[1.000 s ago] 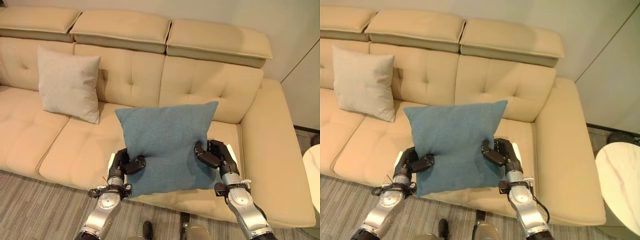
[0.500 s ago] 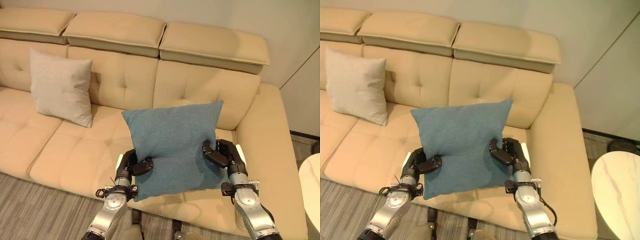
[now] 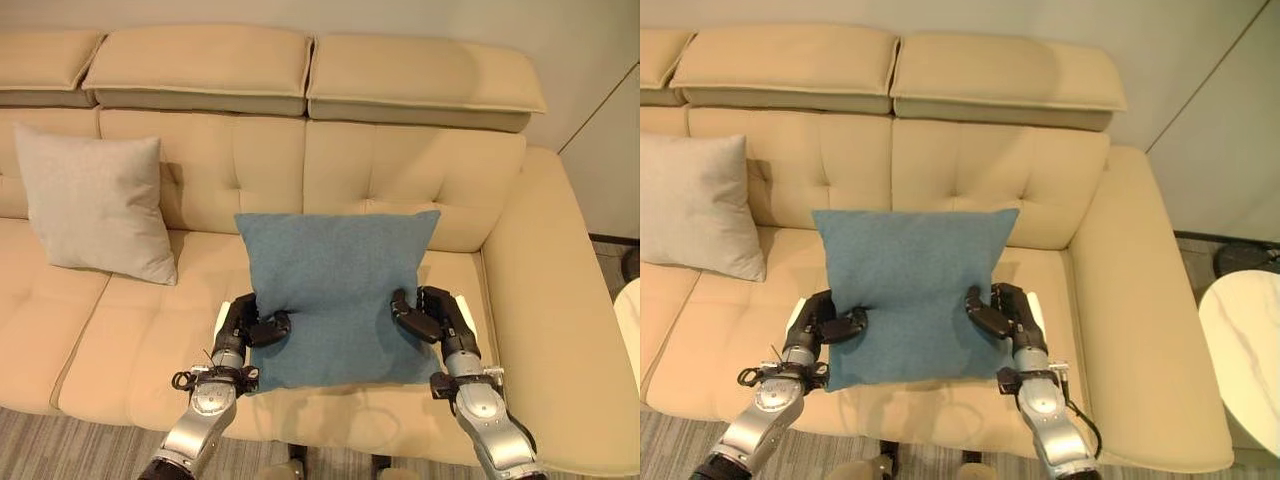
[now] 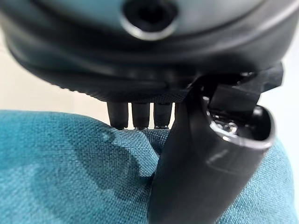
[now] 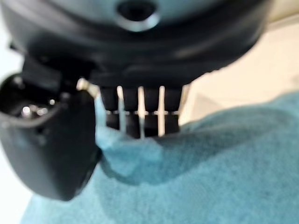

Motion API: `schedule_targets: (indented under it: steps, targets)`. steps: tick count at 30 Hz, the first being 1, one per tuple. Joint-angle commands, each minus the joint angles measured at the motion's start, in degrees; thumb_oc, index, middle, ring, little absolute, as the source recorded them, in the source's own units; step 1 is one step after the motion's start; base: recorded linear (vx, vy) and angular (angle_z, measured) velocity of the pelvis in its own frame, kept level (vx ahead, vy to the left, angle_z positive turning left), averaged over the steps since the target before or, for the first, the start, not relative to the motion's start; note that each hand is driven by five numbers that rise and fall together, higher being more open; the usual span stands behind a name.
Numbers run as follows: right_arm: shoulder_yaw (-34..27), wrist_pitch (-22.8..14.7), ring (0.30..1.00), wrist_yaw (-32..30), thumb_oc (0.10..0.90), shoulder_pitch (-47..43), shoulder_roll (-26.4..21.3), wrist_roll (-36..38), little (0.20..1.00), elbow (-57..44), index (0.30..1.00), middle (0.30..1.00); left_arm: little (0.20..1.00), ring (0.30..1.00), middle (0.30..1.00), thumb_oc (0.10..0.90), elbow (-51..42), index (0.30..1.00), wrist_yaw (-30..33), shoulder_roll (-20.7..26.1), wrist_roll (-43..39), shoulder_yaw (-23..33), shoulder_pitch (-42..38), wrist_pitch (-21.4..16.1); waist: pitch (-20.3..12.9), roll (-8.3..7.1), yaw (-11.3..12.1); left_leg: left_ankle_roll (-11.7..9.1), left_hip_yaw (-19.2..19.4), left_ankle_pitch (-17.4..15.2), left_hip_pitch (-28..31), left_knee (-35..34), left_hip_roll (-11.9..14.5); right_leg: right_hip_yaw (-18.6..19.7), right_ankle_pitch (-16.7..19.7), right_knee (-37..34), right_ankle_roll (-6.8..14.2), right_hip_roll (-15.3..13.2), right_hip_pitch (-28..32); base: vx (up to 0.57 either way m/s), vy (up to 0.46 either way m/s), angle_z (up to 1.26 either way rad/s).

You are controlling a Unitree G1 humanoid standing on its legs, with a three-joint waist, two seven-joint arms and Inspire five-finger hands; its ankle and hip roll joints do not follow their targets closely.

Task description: Pick up all the scattered cushions and arrange them neatly on the sofa.

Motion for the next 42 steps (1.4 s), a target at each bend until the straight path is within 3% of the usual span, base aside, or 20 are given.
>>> schedule_targets:
  steps: [1,7,9,10,12,17,22,28,29,30,31,32,33,42]
  targets:
    - [-1.21,-9.13,0.300,-3.27,0.400,-8.87,-0.37,-1.48,0.300,-7.32,0.300,0.300,0.300,0.300,0.300,0.400,-8.70,0.300,0.63,-2.63,4.39,-0.98,-9.46,-10.27,-5.98,0.30,-0.57,-1.16,0.23,-7.61,-3.29,3.05,2.17,-1.28,-4.75,6.11,1.90,0.27,-4.11,-0.07,0.019,-0.14]
    - [0.29,-10.58,0.300,-10.12,0.400,-18.76,0.24,-5.77,0.300,-5.15,0.300,0.300,0.300,0.300,0.300,0.400,-5.31,0.300,5.76,-3.15,9.17,-3.36,-20.39,-11.27,-5.11,1.28,-0.74,-1.57,0.44,-5.53,-9.15,1.69,2.22,-1.99,-2.50,4.79,2.19,0.27,-10.37,-0.07,0.009,-0.08]
    - [2.55,-11.22,0.300,-15.11,0.400,-26.41,0.75,-8.63,0.300,-1.64,0.300,0.300,0.300,0.300,0.300,0.400,-1.20,0.300,9.39,-3.77,11.26,-5.57,-28.73,-11.65,-4.58,1.34,-0.68,-1.97,0.57,-4.95,-12.15,1.83,2.26,-2.49,-1.58,4.27,2.51,0.24,-13.31,-0.07,-0.016,-0.03]
    - [2.55,-11.28,0.300,-15.16,0.400,-26.63,0.76,-8.64,0.300,-1.51,0.300,0.300,0.300,0.300,0.300,0.400,-1.08,0.300,9.41,-3.76,11.26,-5.55,-28.93,-11.70,-4.61,1.33,-0.66,-1.96,0.60,-4.76,-12.47,1.88,2.27,-2.45,-1.36,4.22,2.48,0.25,-13.59,-0.06,-0.023,-0.05]
    - [5.13,-10.56,0.300,-19.03,0.400,-37.11,-0.96,-9.84,0.300,4.91,0.300,0.300,0.300,0.300,0.300,0.400,5.12,0.300,12.84,-2.63,13.14,-8.60,-40.21,-11.48,-3.66,0.93,-0.40,-2.37,0.69,-4.40,-15.26,2.53,2.45,-2.24,-0.29,3.81,2.76,0.47,-16.32,-0.08,-0.031,-0.08]
    - [9.45,-9.28,0.300,-21.26,0.400,-52.72,-4.47,-9.52,0.300,14.01,0.300,0.300,0.300,0.300,0.300,0.400,14.35,0.300,15.98,0.58,13.18,-10.87,-56.17,-12.18,-2.66,0.51,0.19,-3.17,0.37,-2.77,-18.62,2.03,2.91,-2.25,1.64,1.92,3.01,1.16,-19.72,-0.02,-0.028,-0.07]
    - [12.12,-8.51,0.300,-23.56,0.400,-63.68,-7.77,-9.76,0.300,20.92,0.300,0.300,0.300,0.300,0.300,0.400,22.51,0.300,16.85,2.45,11.79,-13.73,-67.30,-12.69,-3.20,1.21,0.24,-4.30,-0.85,-1.00,-21.99,0.06,3.16,-2.98,2.44,0.43,3.04,1.69,-23.34,0.02,-0.024,0.01]
    - [15.62,-7.05,0.300,-24.31,0.400,-69.93,-8.62,-10.20,0.300,27.75,0.300,0.300,0.300,0.300,0.300,0.400,31.86,0.300,15.10,0.76,9.23,-16.32,-73.56,-12.08,-2.68,1.51,0.04,-5.01,-1.52,-0.32,-24.14,0.06,3.07,-3.35,2.80,0.21,3.01,1.93,-25.14,0.01,-0.019,0.05]
    - [17.11,-6.02,0.300,-24.43,0.400,-71.94,-8.46,-10.35,0.300,30.48,0.300,0.300,0.611,0.611,0.611,0.607,36.04,0.611,14.08,-0.15,8.03,-17.30,-75.61,-11.51,-2.32,1.62,-0.09,-5.27,-1.73,0.07,-24.88,0.06,3.05,-3.45,2.95,0.21,3.07,2.05,-25.82,0.00,-0.013,0.05]
    - [17.77,-5.42,0.300,-24.32,0.400,-72.73,-8.40,-10.50,0.300,32.05,0.300,0.300,0.749,0.749,0.749,0.700,37.72,0.749,13.72,-0.61,7.54,-17.47,-76.57,-11.20,-2.08,1.63,-0.15,-5.37,-1.79,0.23,-25.28,0.06,3.02,-3.51,3.03,0.21,3.09,2.15,-26.07,0.00,-0.017,0.08]
    - [18.57,-5.03,0.549,-24.55,0.566,-73.94,-8.44,-10.43,0.549,34.02,0.549,0.549,0.900,0.900,0.900,0.800,39.54,0.900,13.42,-1.09,7.13,-17.82,-77.52,-11.07,-1.84,1.66,-0.18,-5.52,-1.85,0.44,-25.74,0.06,3.10,-3.59,3.11,0.21,3.14,2.13,-26.50,-0.01,-0.008,0.06]
    - [18.61,-5.08,0.582,-24.56,0.588,-74.04,-8.45,-10.40,0.582,34.12,0.582,0.582,0.900,0.900,0.900,0.800,39.61,0.900,13.40,-1.10,7.11,-17.81,-77.61,-11.11,-1.82,1.68,-0.19,-5.52,-1.86,0.45,-25.78,0.06,3.10,-3.60,3.12,0.21,3.13,2.14,-26.53,0.00,-0.016,0.05]
    - [19.36,-4.29,0.900,-24.16,0.800,-75.47,-8.50,-9.66,0.900,36.78,0.900,0.900,0.900,0.900,0.900,0.800,41.37,0.900,12.84,-1.83,5.77,-17.84,-78.30,-11.08,-1.55,1.68,-0.28,-5.64,-2.07,0.68,-26.52,0.06,3.09,-3.64,3.30,0.21,3.15,2.22,-27.22,0.00,0.000,0.00]
    - [19.56,-3.13,0.900,-22.59,0.800,-75.21,-9.24,-6.89,0.900,39.87,0.900,0.900,0.900,0.900,0.900,0.800,45.01,0.900,12.01,-1.48,6.60,-16.92,-76.58,-9.27,-0.40,1.45,-0.28,-6.21,-2.35,1.36,-28.10,0.06,3.09,-4.00,3.40,0.21,3.14,2.51,-28.55,-0.01,-0.005,0.12]
